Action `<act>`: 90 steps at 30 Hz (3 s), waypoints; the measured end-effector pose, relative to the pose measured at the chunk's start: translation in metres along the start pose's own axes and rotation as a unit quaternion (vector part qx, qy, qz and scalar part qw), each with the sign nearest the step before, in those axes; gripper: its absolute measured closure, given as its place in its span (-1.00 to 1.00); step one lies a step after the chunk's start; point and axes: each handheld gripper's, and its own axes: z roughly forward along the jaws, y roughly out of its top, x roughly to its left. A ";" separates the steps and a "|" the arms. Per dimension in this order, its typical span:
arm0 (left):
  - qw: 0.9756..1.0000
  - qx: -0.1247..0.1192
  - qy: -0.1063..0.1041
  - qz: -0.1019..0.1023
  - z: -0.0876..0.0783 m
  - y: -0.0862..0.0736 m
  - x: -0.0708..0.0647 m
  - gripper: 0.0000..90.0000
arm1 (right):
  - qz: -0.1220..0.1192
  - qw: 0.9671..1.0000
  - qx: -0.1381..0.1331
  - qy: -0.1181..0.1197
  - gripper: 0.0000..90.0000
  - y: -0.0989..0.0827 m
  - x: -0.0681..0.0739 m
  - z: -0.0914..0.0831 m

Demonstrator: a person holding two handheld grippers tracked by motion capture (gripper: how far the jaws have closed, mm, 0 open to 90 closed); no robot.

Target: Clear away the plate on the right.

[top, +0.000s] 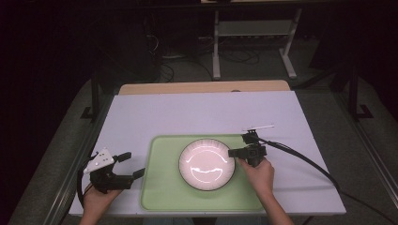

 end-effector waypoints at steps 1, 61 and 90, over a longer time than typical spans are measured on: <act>1.000 0.000 0.000 0.000 0.000 0.000 0.000 -0.65 | 0.000 1.000 0.000 0.000 0.87 0.000 0.000 0.000; 1.000 0.011 0.001 -0.001 0.003 -0.002 0.000 -0.65 | -0.219 0.947 -0.227 -0.064 -0.47 -0.033 -0.053 -0.095; 1.000 0.011 0.002 -0.002 0.003 -0.002 -0.001 -0.65 | -0.208 0.948 -0.228 -0.082 -0.54 -0.065 -0.078 -0.121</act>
